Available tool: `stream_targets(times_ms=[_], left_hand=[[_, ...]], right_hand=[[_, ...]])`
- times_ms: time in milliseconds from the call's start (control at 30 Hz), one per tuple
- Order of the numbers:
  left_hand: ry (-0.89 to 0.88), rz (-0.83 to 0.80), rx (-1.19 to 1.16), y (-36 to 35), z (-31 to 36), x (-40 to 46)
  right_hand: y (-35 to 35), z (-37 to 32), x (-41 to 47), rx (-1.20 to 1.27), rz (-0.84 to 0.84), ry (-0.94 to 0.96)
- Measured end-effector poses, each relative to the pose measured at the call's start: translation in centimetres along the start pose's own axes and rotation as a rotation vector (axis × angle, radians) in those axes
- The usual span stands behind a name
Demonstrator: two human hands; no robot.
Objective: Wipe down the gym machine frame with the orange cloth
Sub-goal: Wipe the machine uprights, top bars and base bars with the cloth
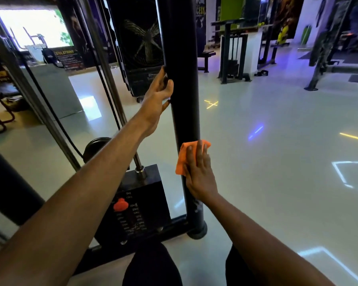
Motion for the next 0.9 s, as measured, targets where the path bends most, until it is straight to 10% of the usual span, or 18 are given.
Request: stream_targets(times_ms=[233, 900], left_hand=[[0.050, -0.012, 0.029, -0.3, -2.7, -1.6], [0.103, 0.152, -0.026, -2.7, -12.2, -4.1]], right_hand=[[6.8, -4.1, 10.2, 0.109, 0.222, -0.017], [-2.0, 2.0, 0.7, 0.081, 0.189, -0.038]])
Point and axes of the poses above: each hand's wrist, its own x-axis towards the middle knuckle, its own y-axis out of the back of the hand, z = x × y, the point moved 9 cm from there along x, towards the middle knuckle, and after that the axes turned 1 degree about -x, right-handed, at the moved point
